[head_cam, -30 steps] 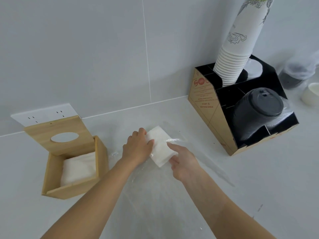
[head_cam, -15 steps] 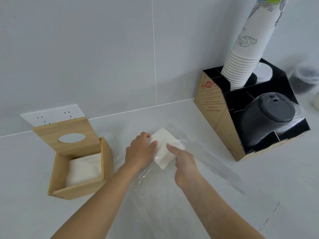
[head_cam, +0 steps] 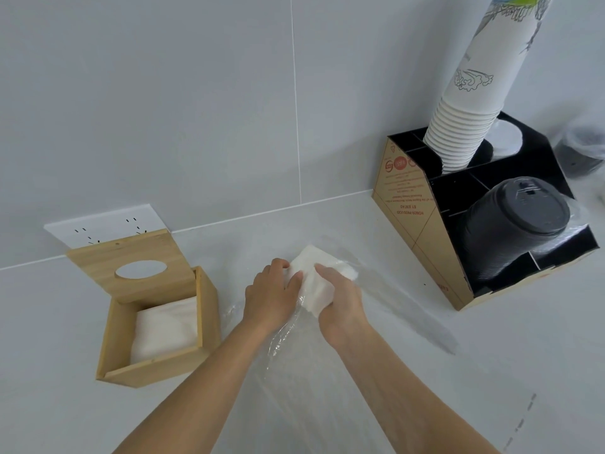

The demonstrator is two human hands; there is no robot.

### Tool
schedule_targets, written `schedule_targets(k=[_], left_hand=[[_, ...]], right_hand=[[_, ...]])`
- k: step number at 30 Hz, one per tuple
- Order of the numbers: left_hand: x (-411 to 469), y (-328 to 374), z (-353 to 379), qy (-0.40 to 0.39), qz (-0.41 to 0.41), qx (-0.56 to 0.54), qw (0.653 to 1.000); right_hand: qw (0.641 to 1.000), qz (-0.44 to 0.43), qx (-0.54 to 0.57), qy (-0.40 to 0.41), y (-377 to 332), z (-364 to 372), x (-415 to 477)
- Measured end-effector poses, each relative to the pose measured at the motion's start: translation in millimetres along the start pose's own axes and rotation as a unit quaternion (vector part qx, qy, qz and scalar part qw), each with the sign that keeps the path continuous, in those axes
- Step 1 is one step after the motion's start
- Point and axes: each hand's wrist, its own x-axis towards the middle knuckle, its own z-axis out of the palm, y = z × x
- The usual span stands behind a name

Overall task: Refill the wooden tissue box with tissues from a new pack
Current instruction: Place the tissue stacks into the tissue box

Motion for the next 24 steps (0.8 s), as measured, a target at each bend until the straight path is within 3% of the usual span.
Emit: schedule_targets(k=[10, 24], left_hand=[[0, -5, 8, 0.016, 0.004, 0.013, 1.000], [-7, -10, 19, 0.027, 0.070, 0.179, 0.981]], right_hand=[[1.000, 0.021, 0.004, -0.016, 3, -23, -4], [0.997, -0.007, 0.058, -0.042, 11, -99, -60]])
